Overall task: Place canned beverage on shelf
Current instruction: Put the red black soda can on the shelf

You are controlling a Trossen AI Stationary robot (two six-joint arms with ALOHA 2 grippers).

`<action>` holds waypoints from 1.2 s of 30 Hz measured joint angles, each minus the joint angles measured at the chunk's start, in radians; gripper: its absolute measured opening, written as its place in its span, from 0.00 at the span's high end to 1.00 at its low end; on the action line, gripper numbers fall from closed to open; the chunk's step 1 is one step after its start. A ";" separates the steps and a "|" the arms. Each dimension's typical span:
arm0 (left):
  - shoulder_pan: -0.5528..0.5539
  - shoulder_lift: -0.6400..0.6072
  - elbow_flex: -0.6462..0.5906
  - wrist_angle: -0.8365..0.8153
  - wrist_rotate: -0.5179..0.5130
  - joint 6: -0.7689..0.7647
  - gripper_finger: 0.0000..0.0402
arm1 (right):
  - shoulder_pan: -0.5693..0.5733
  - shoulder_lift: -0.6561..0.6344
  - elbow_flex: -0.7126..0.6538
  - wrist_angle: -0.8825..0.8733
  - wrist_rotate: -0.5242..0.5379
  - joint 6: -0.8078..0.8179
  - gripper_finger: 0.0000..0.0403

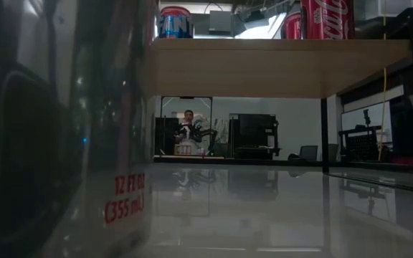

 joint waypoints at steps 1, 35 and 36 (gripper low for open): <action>0.000 0.000 0.000 0.000 0.000 0.000 0.18 | -0.013 -0.001 0.029 -0.033 0.002 -0.005 0.26; 0.000 0.000 0.000 0.000 -0.001 0.000 0.18 | -0.154 -0.085 0.207 -0.274 0.086 -0.177 0.26; 0.000 0.000 0.000 0.000 0.000 0.000 0.18 | -0.154 -0.094 0.207 -0.274 0.087 -0.175 0.26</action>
